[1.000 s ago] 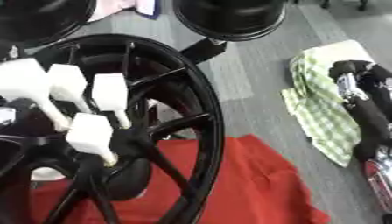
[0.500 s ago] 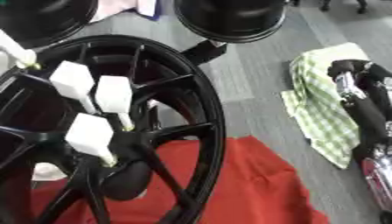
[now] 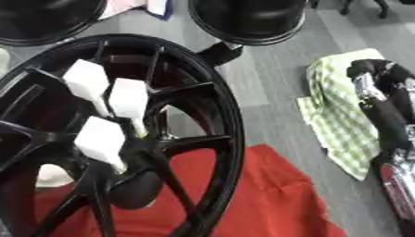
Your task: Pull the pin out of the wheel hub.
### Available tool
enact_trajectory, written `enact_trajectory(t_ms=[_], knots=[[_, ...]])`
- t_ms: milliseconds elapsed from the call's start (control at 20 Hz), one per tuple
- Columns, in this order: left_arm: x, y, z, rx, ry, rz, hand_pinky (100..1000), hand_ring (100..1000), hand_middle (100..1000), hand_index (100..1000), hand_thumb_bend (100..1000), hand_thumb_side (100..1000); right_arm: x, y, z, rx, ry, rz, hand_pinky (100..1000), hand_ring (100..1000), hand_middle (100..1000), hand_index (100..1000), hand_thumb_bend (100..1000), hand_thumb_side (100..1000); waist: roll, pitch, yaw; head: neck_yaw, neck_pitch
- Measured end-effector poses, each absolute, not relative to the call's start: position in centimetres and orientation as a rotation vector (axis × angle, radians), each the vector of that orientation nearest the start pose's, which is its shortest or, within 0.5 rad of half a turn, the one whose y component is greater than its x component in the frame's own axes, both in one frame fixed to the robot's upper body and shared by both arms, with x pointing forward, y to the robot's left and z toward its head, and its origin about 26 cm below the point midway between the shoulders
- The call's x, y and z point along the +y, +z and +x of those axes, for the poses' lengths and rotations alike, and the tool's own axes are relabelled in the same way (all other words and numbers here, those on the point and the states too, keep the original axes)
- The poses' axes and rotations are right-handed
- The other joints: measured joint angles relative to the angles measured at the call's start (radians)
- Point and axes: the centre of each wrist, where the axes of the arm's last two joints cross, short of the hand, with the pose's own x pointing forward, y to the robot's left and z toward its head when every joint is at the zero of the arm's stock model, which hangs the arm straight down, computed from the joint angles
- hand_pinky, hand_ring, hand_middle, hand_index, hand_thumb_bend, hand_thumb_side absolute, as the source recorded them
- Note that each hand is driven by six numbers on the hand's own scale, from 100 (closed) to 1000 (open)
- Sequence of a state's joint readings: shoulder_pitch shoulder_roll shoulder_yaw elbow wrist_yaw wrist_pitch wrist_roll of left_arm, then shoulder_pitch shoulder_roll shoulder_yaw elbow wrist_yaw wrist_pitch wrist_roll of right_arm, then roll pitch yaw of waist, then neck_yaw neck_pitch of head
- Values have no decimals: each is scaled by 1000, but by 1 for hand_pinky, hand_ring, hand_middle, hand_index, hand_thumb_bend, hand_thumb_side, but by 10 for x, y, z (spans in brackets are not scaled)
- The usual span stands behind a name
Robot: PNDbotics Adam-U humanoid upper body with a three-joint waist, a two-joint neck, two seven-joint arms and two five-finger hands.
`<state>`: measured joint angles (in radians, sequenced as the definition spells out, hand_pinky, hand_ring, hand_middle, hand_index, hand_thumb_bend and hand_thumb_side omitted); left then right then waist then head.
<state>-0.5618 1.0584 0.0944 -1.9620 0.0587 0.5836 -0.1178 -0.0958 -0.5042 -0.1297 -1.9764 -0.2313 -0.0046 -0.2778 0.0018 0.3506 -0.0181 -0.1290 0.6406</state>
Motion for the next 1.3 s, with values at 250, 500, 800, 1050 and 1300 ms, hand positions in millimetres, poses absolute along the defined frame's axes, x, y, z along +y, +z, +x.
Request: enact_trajectory(t_ms=[250, 500, 800, 1050, 1300], knots=[[366, 358, 284, -1676, -524, 1077, 524, 311, 247, 387, 100, 403, -338, 174, 274, -2121, -21, -373, 852, 781, 552, 651, 100, 452, -8, 0, 7, -6, 0], [387, 322, 293, -1518, -484, 1171, 525, 318, 255, 393, 100, 406, -337, 173, 275, -2123, -30, -369, 852, 781, 552, 651, 100, 453, -14, 1, 3, -6, -1], [396, 281, 300, -1438, -432, 1106, 530, 327, 266, 408, 100, 422, -335, 174, 276, -2130, -41, -359, 852, 781, 552, 651, 100, 455, -18, 7, -5, -4, -2], [392, 249, 303, -1408, -417, 992, 575, 402, 355, 502, 100, 493, -334, 176, 277, -2139, -43, -350, 852, 781, 553, 651, 100, 454, -24, 10, -13, -2, -10], [389, 225, 304, -1356, -457, 922, 772, 685, 685, 799, 100, 710, -333, 178, 278, -2146, -47, -340, 852, 782, 553, 651, 100, 456, -24, 13, -16, -1, -11]])
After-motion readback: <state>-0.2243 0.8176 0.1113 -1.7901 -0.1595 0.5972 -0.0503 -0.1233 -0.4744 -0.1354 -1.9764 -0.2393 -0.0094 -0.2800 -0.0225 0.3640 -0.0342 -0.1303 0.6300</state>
